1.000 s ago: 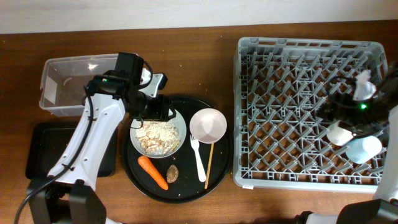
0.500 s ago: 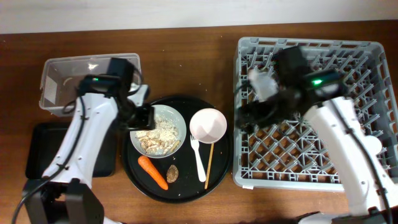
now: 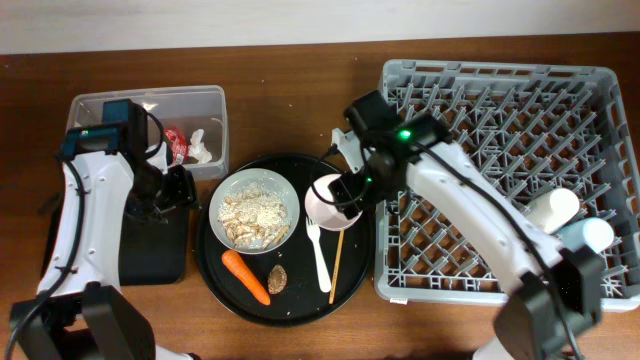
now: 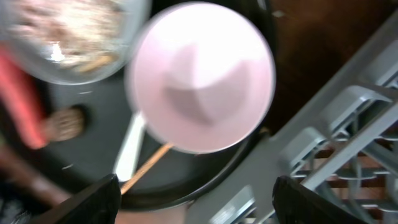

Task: Sort waste into correct bins and load items into the dishwasher rack

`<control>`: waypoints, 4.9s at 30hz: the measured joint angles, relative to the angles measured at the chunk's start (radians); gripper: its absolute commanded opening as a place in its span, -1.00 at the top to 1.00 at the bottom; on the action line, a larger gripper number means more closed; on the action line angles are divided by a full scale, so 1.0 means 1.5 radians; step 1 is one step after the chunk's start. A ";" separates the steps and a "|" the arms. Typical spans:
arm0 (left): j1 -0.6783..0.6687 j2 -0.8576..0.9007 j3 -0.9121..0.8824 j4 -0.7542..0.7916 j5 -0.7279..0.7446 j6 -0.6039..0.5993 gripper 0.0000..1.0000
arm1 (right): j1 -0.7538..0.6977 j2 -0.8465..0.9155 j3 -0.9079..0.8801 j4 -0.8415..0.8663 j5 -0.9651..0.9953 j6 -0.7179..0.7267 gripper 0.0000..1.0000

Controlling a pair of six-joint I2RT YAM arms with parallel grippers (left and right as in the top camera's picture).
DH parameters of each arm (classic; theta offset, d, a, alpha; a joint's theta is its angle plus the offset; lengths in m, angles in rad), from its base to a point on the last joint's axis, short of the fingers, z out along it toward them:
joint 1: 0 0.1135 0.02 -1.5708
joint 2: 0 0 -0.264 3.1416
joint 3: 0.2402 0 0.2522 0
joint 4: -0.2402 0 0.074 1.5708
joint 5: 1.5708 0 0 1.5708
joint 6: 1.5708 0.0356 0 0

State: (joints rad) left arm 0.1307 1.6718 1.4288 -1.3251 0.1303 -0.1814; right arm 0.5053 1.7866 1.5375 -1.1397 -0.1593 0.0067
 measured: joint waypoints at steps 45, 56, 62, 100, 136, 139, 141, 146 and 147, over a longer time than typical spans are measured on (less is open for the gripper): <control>0.000 0.000 0.000 0.006 0.000 -0.002 -0.30 | 0.012 0.096 0.283 -0.173 0.336 0.122 0.92; 0.000 0.000 0.000 0.006 0.000 -0.002 -0.30 | -0.209 -0.005 0.295 -0.162 0.658 0.276 0.92; 0.000 0.000 0.000 0.006 0.000 -0.002 -0.30 | -0.328 -0.005 0.295 -0.063 0.748 0.289 0.92; 0.000 0.000 0.000 0.018 0.000 -0.002 -0.30 | -0.448 0.270 0.274 -0.017 0.841 0.274 0.92; 0.000 0.000 0.000 0.023 0.000 -0.002 -0.31 | -0.403 0.285 0.240 0.021 1.012 0.272 0.92; 0.000 0.000 0.000 0.023 0.000 -0.002 -0.31 | -0.403 0.285 0.240 0.022 1.024 0.272 0.92; 0.000 0.000 0.000 0.023 0.000 -0.002 -0.32 | -0.403 0.285 0.240 0.022 1.023 0.272 0.92; 0.000 0.000 0.000 0.023 0.000 -0.002 -0.31 | -0.403 0.285 0.233 0.023 1.000 0.272 0.92; 0.000 0.000 0.000 0.023 0.000 -0.002 -0.32 | -0.403 0.285 0.228 0.024 0.994 0.272 0.92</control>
State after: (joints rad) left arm 0.1307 1.6718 1.4288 -1.2900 0.1303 -0.1848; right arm -0.0990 2.2139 1.8801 -1.1042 1.3319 0.4141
